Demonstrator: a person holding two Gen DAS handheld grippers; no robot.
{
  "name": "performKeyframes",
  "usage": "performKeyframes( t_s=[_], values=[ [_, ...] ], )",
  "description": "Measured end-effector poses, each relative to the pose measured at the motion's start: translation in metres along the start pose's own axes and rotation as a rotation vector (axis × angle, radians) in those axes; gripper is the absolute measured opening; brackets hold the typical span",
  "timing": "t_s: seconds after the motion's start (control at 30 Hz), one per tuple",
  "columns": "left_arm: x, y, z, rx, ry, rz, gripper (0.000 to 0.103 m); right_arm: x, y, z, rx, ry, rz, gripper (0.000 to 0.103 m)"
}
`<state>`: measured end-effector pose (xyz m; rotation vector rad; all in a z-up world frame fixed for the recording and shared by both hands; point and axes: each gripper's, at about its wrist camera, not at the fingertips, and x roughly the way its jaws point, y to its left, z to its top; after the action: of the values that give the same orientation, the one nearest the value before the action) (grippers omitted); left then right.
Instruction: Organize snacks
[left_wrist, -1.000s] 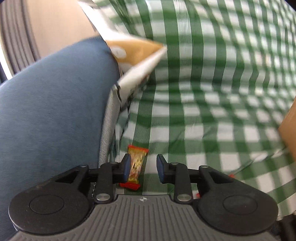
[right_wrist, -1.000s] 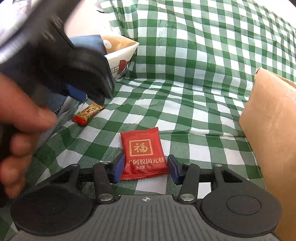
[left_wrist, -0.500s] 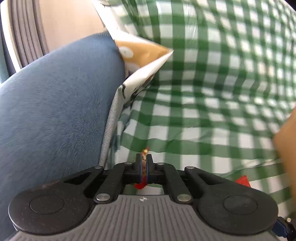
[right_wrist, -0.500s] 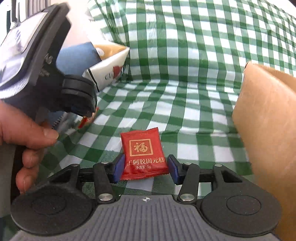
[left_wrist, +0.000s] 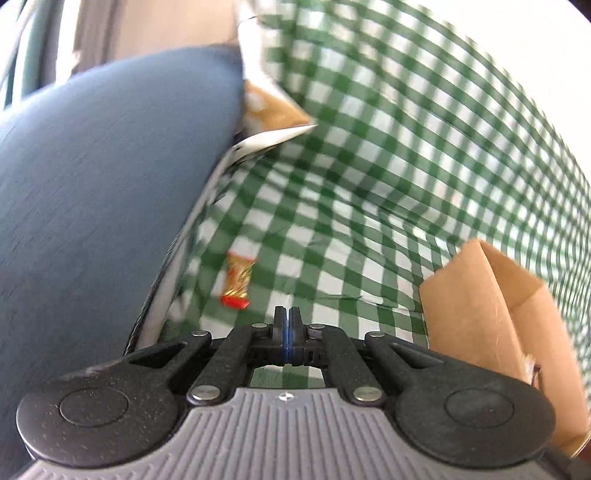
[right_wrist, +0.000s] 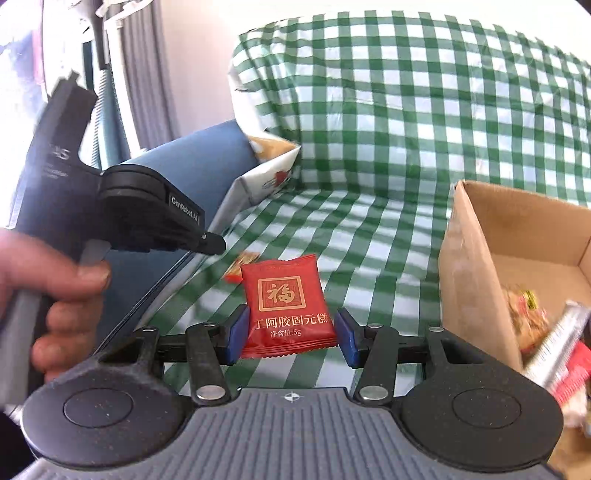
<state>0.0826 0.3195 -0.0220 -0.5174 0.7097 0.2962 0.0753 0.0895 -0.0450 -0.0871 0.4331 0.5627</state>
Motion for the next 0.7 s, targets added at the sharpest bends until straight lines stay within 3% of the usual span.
performKeyframes(
  t_s=[0.1,0.33,0.47,0.5,0.7],
  values=[
    [0.001,0.004,0.0,-0.022,0.007,0.019,0.001,-0.02,0.001,-0.01,-0.019,0.046,0.025,0.052],
    [0.049,-0.01,0.014,0.09,-0.017,0.103,0.011,-0.012,-0.002,-0.029,-0.035,0.129,0.038,0.052],
    [0.078,-0.017,0.016,0.13,-0.017,0.196,0.036,-0.003,-0.006,-0.031,-0.034,0.152,0.047,0.052],
    [0.085,-0.016,0.018,0.127,-0.019,0.213,0.038,-0.001,-0.006,-0.031,-0.039,0.153,0.051,0.052],
    [0.127,-0.014,0.015,0.13,0.03,0.262,0.038,0.011,-0.012,-0.031,-0.038,0.177,0.06,0.052]
  ],
)
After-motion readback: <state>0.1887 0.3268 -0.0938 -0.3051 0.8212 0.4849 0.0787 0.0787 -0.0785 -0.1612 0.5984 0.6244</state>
